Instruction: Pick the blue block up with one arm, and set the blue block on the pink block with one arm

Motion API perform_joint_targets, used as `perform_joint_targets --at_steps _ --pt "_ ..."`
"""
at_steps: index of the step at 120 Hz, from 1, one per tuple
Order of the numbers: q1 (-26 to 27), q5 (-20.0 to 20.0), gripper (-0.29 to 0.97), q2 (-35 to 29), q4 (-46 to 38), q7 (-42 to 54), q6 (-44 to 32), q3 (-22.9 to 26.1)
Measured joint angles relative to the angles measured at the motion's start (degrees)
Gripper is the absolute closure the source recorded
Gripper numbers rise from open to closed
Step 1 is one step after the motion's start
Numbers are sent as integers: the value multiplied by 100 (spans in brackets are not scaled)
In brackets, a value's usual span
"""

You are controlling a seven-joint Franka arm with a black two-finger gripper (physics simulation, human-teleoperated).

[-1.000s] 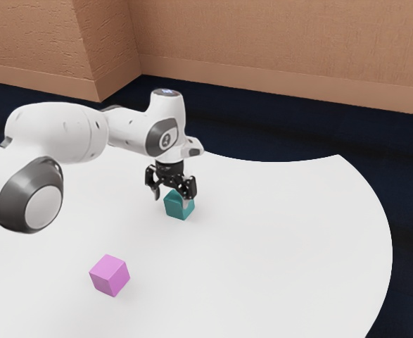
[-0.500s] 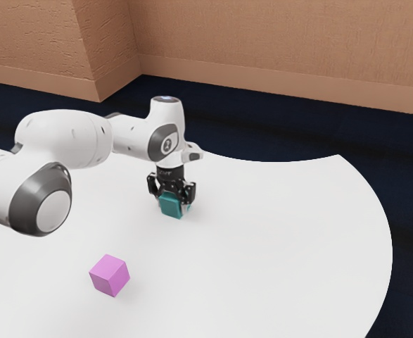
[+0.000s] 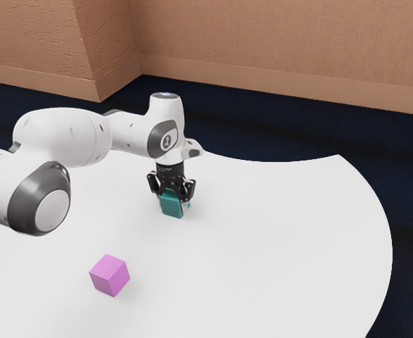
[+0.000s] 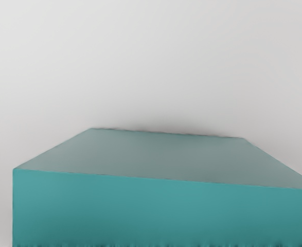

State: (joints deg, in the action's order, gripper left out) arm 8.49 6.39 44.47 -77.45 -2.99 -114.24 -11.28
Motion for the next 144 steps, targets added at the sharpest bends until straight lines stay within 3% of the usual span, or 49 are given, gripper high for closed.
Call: perform_joint_targets --at_steps 34,84,144 --pt "74 -22 36 -549 -443 -31 113 -53" --pt "772 -175 38 -2627 -3111 59 1 -302" --pt "772 -904 39 -4252 -5117 107 -438 -336"
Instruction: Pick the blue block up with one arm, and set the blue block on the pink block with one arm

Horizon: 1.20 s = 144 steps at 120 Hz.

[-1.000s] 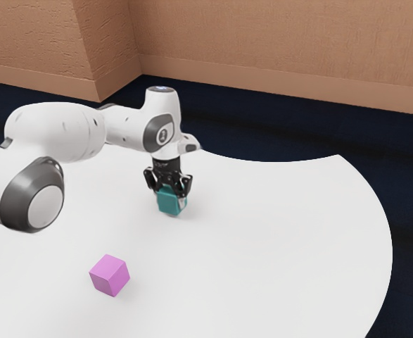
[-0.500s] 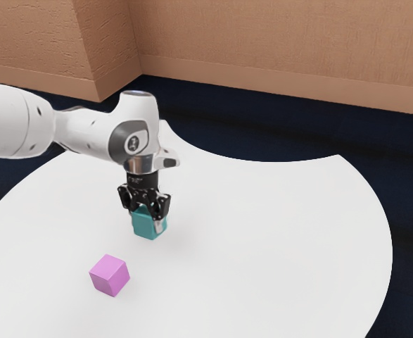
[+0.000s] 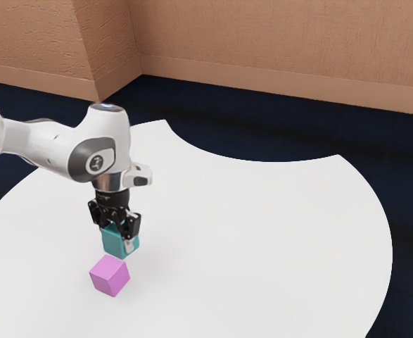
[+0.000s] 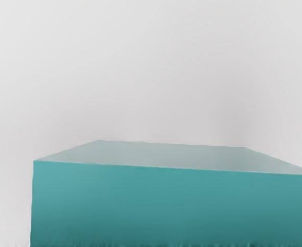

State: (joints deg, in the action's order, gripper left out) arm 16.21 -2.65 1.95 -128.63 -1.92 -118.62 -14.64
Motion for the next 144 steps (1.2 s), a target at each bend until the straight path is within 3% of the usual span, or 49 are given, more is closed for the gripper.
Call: perform_joint_targets --at_steps 84,92,113,144 --pt "-113 -402 39 -883 -1168 -46 -460 -27" --pt "-116 -442 27 -886 -1176 -29 -454 -24" --pt "-119 -464 15 -887 -1184 40 -434 -19" --pt "-118 -475 4 -1191 -1104 111 -402 -23"
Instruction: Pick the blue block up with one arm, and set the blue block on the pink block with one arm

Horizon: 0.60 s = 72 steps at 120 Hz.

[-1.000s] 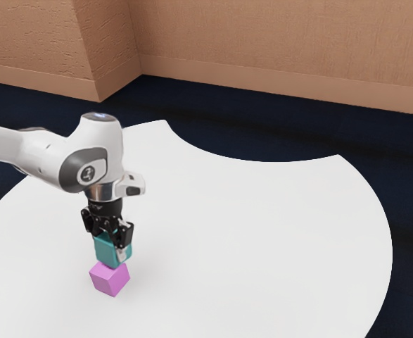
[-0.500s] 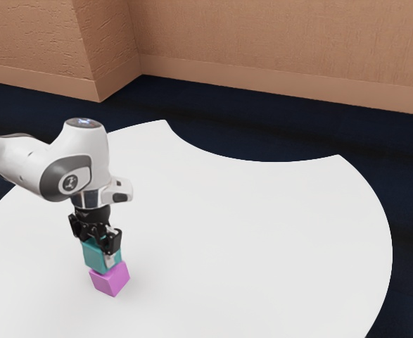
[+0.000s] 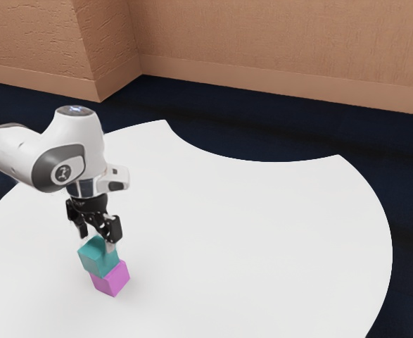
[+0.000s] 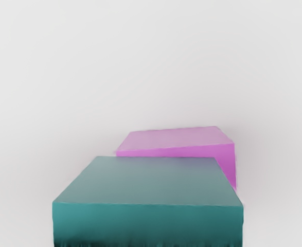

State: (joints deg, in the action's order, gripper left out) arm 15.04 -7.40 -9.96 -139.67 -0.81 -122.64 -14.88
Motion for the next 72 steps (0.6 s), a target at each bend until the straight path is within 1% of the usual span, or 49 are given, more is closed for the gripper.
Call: perform_joint_targets --at_steps 12,28,36,45,53,61,72 --pt "-8 -8 3 -205 203 26 17 -59" --pt "-12 -19 1 -185 1134 52 242 -76" --pt "-17 -18 1 123 1972 60 512 -75" --pt "-33 -16 1 928 3458 69 990 -65" --pt "-29 -13 1 1414 4377 74 1305 -62" --pt "-36 5 0 1586 4857 59 1525 -40" --pt "-299 95 0 1687 5194 -20 1734 -36"
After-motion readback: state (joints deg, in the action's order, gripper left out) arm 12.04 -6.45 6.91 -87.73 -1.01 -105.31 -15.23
